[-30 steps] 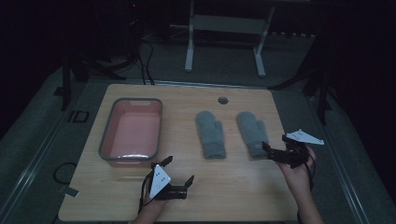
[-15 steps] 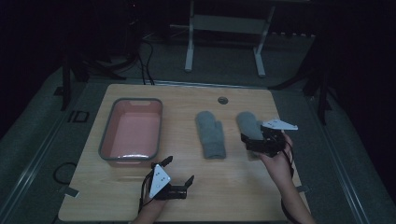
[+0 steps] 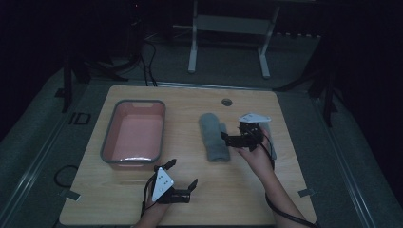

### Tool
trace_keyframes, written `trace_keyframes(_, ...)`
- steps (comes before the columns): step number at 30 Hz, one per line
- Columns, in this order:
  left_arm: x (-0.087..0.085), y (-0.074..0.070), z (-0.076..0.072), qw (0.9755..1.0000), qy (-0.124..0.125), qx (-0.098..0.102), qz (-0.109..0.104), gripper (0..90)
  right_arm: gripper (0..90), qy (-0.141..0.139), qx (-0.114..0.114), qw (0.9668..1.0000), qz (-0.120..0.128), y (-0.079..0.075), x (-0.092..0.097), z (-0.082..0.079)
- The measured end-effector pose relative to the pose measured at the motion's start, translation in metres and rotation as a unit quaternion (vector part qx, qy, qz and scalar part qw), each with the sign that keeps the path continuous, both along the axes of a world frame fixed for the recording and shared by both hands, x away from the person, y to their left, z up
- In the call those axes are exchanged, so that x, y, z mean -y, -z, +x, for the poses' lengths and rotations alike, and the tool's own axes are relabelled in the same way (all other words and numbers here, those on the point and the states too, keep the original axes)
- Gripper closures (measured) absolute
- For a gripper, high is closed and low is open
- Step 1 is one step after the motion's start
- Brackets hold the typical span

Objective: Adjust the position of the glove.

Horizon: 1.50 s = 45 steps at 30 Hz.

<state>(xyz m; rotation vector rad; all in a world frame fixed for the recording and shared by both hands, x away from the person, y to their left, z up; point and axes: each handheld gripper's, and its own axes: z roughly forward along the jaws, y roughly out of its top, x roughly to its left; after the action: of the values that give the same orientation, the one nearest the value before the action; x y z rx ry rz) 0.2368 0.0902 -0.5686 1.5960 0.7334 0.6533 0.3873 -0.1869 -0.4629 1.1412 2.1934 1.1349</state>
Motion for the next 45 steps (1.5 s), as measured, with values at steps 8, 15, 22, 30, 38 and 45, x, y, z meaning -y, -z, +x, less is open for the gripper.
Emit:
trace_keyframes(8,0.0,0.0,0.0,1.0,0.001,-0.001,-0.001,0.1,17.7,-0.007,-0.013,0.9998,-0.014,0.015,-0.026,0.027)
trace_keyframes(15,-0.001,0.0,0.001,1.0,0.005,-0.004,-0.005,0.2,37.5,-0.008,-0.051,0.9984,-0.02,0.04,-0.038,0.049)
trace_keyframes(22,-0.001,0.0,0.001,0.9999,0.006,-0.004,-0.007,0.1,38.8,0.006,-0.073,0.9969,-0.029,0.06,-0.043,0.057)
trace_keyframes(30,-0.001,0.0,0.001,0.9999,0.007,-0.005,-0.007,0.1,53.4,0.012,-0.067,0.9957,-0.063,0.087,-0.056,0.055)
trace_keyframes(38,-0.001,0.0,0.001,0.9999,0.006,-0.006,-0.007,0.1,79.6,0.036,-0.07,0.9963,-0.033,0.085,-0.054,0.05)
trace_keyframes(45,-0.001,0.0,0.001,0.9999,0.007,-0.005,-0.006,0.1,81.0,0.066,-0.05,0.9957,-0.041,0.061,-0.057,0.029)
